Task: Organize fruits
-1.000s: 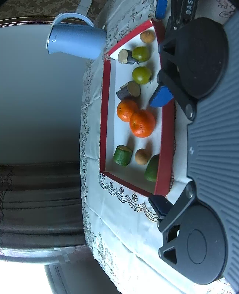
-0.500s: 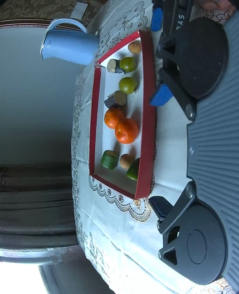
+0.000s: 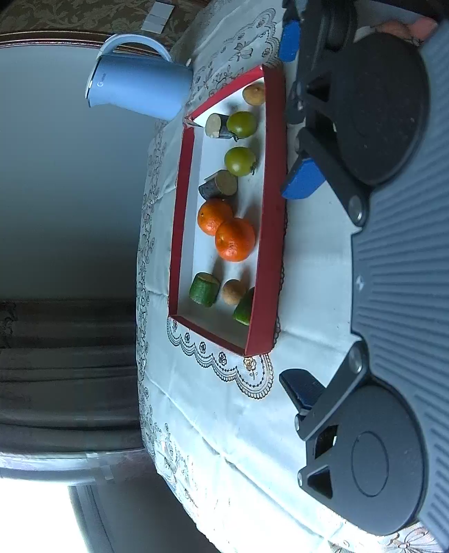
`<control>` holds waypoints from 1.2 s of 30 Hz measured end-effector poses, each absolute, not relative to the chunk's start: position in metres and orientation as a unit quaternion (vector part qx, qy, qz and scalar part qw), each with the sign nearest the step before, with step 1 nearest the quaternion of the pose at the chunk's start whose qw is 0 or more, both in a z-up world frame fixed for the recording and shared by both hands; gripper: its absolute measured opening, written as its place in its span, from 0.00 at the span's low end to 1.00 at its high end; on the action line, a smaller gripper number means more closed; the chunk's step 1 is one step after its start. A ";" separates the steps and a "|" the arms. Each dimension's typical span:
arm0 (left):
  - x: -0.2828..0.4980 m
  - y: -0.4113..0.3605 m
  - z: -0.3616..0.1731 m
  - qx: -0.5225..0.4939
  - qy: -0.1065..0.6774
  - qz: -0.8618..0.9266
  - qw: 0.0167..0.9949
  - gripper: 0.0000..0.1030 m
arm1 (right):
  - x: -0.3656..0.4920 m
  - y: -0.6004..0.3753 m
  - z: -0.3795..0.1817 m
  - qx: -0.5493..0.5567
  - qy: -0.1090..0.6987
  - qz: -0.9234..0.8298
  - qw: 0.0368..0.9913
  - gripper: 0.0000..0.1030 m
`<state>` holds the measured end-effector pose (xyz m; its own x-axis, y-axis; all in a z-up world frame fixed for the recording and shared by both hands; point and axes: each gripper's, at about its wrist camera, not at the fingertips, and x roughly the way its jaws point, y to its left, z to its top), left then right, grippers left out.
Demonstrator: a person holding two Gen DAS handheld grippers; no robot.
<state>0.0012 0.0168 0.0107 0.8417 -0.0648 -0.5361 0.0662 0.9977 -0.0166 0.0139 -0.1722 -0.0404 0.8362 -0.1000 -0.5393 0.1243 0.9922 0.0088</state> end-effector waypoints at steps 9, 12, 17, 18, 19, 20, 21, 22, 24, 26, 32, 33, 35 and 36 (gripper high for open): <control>-0.004 0.016 0.016 0.001 0.280 -0.038 0.959 1.00 | 0.018 -0.169 -0.041 0.030 0.286 -0.060 0.956 0.82; -0.002 0.015 0.016 0.001 0.287 -0.040 0.957 1.00 | 0.018 -0.165 -0.041 0.025 0.287 -0.058 0.956 0.82; -0.003 0.013 0.016 0.007 0.287 -0.045 0.957 1.00 | 0.019 -0.165 -0.043 0.029 0.288 -0.058 0.955 0.82; -0.004 0.012 0.016 0.009 0.285 -0.045 0.957 1.00 | 0.019 -0.166 -0.043 0.030 0.288 -0.059 0.955 0.82; -0.004 0.012 0.016 0.012 0.285 -0.046 0.957 1.00 | 0.020 -0.166 -0.043 0.030 0.289 -0.058 0.955 0.82; -0.004 0.011 0.015 0.014 0.286 -0.047 0.957 1.00 | 0.020 -0.166 -0.043 0.030 0.290 -0.058 0.955 0.82; -0.004 0.010 0.015 0.015 0.287 -0.048 0.957 1.00 | 0.020 -0.166 -0.043 0.029 0.290 -0.058 0.955 0.82; -0.004 0.010 0.014 0.017 0.288 -0.049 0.956 1.00 | 0.020 -0.165 -0.044 0.028 0.290 -0.059 0.955 0.82; -0.005 0.009 0.014 0.019 0.289 -0.047 0.956 1.00 | 0.020 -0.164 -0.044 0.028 0.290 -0.057 0.955 0.82; -0.005 0.008 0.014 0.019 0.289 -0.043 0.956 1.00 | 0.020 -0.164 -0.044 0.029 0.289 -0.056 0.955 0.82; -0.004 0.007 0.013 0.019 0.292 -0.043 0.955 1.00 | 0.021 -0.164 -0.044 0.028 0.290 -0.055 0.955 0.82; -0.004 0.007 0.013 0.019 0.291 -0.044 0.955 1.00 | 0.021 -0.164 -0.044 0.028 0.289 -0.055 0.955 0.82; -0.004 0.007 0.013 0.019 0.291 -0.046 0.955 1.00 | 0.021 -0.164 -0.044 0.028 0.289 -0.055 0.955 0.82; -0.004 0.007 0.013 0.020 0.290 -0.047 0.956 1.00 | 0.021 -0.164 -0.044 0.028 0.289 -0.055 0.955 0.82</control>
<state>-0.0038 0.0069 0.0133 0.8271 -0.0781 -0.5567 0.1009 0.9948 0.0105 0.0210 -0.1641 -0.0442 0.8269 -0.0897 -0.5551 0.1224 0.9922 0.0220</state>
